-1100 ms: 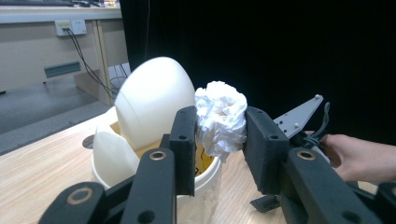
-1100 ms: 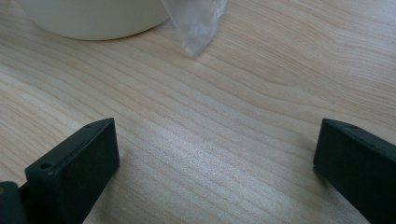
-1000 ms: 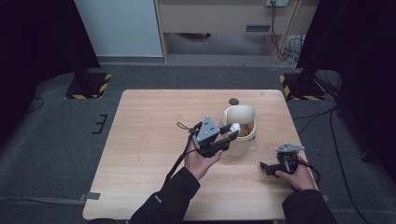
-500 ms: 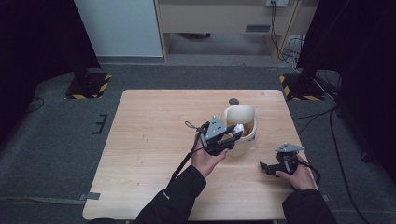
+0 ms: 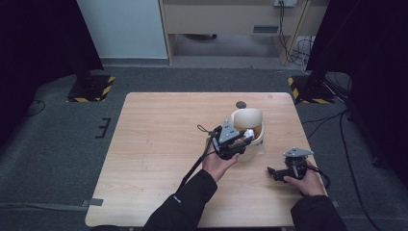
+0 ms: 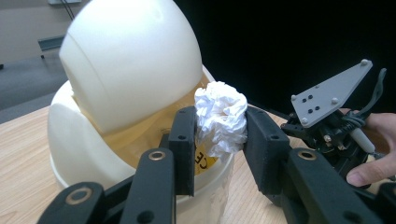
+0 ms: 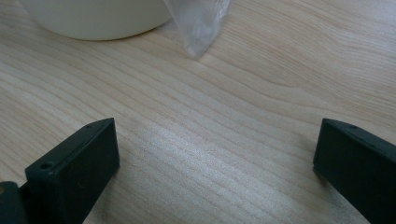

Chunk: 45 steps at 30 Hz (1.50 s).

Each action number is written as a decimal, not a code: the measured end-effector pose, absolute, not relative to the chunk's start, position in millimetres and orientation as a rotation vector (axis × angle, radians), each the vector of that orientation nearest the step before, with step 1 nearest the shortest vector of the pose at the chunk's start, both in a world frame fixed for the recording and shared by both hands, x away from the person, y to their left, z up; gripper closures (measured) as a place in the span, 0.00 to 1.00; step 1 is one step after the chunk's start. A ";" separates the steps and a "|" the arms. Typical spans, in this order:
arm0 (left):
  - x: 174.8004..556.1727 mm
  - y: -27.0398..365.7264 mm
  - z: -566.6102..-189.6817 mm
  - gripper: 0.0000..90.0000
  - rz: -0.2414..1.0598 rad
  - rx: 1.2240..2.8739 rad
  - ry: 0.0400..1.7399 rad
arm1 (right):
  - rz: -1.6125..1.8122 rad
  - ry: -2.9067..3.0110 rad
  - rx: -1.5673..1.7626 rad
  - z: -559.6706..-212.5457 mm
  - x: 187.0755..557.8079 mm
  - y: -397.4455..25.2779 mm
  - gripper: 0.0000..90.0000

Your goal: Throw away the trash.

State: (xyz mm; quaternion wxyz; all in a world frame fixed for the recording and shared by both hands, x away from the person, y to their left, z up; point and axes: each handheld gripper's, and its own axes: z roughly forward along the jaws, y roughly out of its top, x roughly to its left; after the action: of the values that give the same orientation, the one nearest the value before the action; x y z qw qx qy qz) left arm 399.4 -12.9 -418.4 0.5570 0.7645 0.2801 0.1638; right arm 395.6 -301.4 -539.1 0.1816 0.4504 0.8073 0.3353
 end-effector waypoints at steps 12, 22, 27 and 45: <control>405.6 -18.0 -424.7 0.72 0.401 1.827 0.700 | 0.945 2.283 1.269 -539.0 395.6 -301.3 0.01; 410.7 -21.2 -429.2 0.69 0.400 1.846 0.716 | 0.946 2.284 1.267 -539.0 395.6 -301.2 0.01; 410.9 -22.9 -429.9 0.60 0.406 1.844 0.699 | 0.946 2.286 1.266 -539.0 395.6 -301.1 0.01; 380.8 4.3 -412.0 0.44 0.412 1.843 0.626 | 0.946 2.288 1.263 -538.9 395.6 -301.1 0.01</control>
State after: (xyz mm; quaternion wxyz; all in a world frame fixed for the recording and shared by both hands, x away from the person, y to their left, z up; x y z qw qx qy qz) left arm 380.8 4.3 -412.0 0.5449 0.7768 0.2637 0.1737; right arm 395.6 -301.1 -538.9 0.1802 0.4469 0.8098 0.3348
